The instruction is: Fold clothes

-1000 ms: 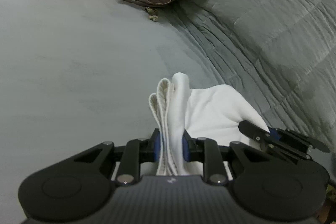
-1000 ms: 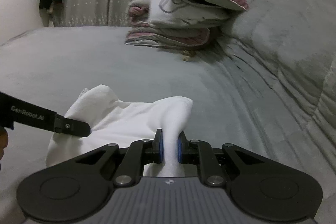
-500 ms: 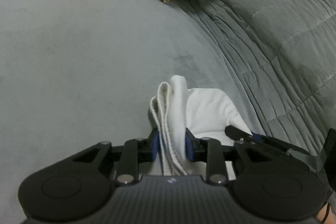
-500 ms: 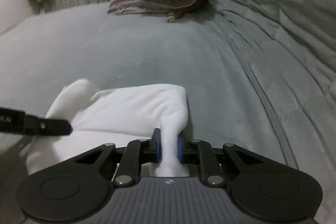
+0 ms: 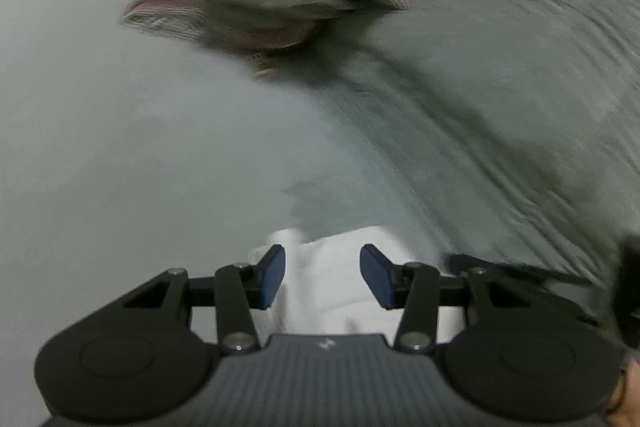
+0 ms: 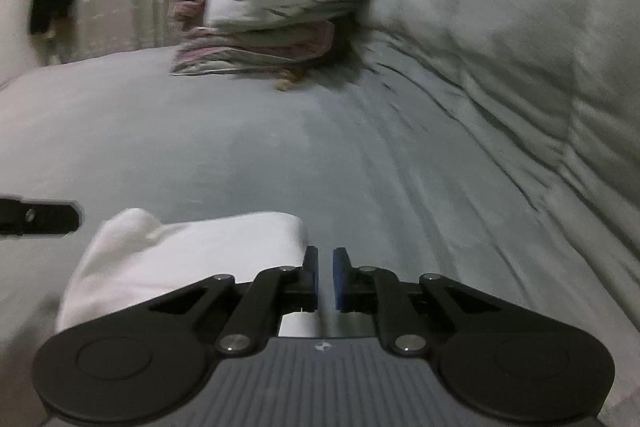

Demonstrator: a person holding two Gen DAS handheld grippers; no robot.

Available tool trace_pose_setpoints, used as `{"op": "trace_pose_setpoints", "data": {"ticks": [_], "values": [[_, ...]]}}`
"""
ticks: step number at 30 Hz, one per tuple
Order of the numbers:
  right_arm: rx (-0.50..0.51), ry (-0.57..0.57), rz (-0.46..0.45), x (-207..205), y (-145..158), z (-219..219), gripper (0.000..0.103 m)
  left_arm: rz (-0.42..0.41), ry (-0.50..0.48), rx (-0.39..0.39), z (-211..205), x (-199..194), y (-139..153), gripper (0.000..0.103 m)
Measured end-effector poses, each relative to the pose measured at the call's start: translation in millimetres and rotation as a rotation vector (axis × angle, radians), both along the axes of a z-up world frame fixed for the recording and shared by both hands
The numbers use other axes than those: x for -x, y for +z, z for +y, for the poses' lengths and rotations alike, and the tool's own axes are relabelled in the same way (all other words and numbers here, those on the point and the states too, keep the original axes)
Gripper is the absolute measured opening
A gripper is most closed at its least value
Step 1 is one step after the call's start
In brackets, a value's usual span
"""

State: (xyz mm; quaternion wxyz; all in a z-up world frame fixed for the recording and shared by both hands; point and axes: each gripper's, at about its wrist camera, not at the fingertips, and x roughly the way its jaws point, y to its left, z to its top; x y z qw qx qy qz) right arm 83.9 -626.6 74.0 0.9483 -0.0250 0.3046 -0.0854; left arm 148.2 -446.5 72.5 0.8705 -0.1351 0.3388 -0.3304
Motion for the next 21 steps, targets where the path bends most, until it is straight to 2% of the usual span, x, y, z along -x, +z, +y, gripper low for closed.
{"op": "trace_pose_setpoints", "data": {"ticks": [2,5,10,15,18,21], "values": [[0.009,0.034,0.0,-6.8,0.1,9.3,0.01,-0.017,-0.045,-0.002,-12.4,0.6,1.8,0.043],[0.005,0.03,0.048,-26.9,-10.7,11.2,0.01,0.049,-0.003,-0.03,-18.8,-20.2,-20.5,0.037],[0.01,0.022,0.124,-51.9,-35.7,13.3,0.01,-0.005,0.01,-0.126,-18.2,-34.0,-48.8,0.009],[-0.049,-0.02,0.07,-45.0,-44.8,7.2,0.01,0.011,0.029,-0.1,-15.2,-34.4,-53.9,0.006],[-0.055,-0.038,0.077,-41.7,-40.9,2.8,0.005,0.025,0.027,-0.098,-15.6,-33.9,-52.6,0.006],[-0.049,-0.09,0.075,-37.6,-29.0,1.5,0.005,0.026,0.008,-0.112,-17.5,-31.7,-51.7,0.006]]}}
